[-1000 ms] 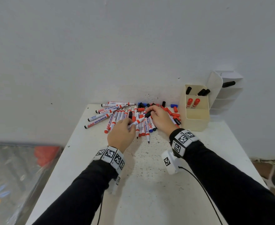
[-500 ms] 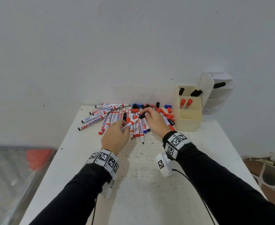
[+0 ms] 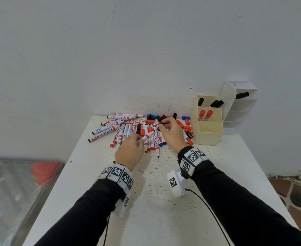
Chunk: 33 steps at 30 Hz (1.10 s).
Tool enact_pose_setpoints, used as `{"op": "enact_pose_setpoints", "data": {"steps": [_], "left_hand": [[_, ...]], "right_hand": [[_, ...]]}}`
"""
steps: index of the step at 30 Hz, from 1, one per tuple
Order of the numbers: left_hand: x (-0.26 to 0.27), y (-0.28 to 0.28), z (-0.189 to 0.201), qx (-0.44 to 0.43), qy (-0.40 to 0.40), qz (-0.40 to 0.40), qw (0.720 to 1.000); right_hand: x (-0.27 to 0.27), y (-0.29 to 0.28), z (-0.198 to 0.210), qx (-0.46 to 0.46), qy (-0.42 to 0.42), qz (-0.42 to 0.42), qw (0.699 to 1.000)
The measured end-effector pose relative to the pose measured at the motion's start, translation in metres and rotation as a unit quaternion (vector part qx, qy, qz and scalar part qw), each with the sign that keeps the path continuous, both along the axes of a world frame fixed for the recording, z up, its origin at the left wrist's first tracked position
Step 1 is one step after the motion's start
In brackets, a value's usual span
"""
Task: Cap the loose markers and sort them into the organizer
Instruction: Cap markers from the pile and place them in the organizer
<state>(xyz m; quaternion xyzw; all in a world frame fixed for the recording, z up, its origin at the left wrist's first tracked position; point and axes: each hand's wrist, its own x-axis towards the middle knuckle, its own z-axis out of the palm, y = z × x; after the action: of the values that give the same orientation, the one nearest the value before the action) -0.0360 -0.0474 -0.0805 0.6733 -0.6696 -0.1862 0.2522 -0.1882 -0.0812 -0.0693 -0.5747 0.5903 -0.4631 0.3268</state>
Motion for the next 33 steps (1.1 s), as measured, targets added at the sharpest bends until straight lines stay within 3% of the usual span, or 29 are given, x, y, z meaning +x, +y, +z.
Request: {"op": "enact_pose_setpoints", "data": {"steps": [5, 10, 15, 18, 25, 30, 33], "left_hand": [[-0.003, 0.000, 0.000, -0.018, -0.005, -0.009, 1.000], [-0.006, 0.004, 0.001, -0.037, 0.019, -0.054, 0.998], [-0.017, 0.009, 0.003, -0.051, -0.043, -0.074, 0.995], [-0.023, 0.010, 0.002, -0.017, -0.082, -0.092, 0.992], [-0.029, 0.011, 0.009, 0.067, 0.033, -0.119, 0.990], [-0.034, 0.013, 0.015, 0.188, 0.188, -0.083, 0.961], [-0.036, 0.011, 0.016, 0.148, 0.224, -0.069, 0.961]], "right_hand": [[0.010, 0.002, -0.003, 0.084, -0.027, 0.034, 0.996], [0.010, 0.005, -0.001, 0.096, -0.072, 0.032, 0.992], [0.016, 0.008, -0.007, 0.088, 0.018, -0.017, 0.996], [0.014, 0.009, -0.009, 0.094, 0.003, -0.040, 0.995], [0.021, 0.010, -0.013, 0.088, -0.063, -0.010, 0.994], [0.020, 0.011, -0.006, 0.087, -0.075, 0.024, 0.993], [0.020, 0.012, 0.002, 0.042, -0.039, 0.041, 0.998]]}}
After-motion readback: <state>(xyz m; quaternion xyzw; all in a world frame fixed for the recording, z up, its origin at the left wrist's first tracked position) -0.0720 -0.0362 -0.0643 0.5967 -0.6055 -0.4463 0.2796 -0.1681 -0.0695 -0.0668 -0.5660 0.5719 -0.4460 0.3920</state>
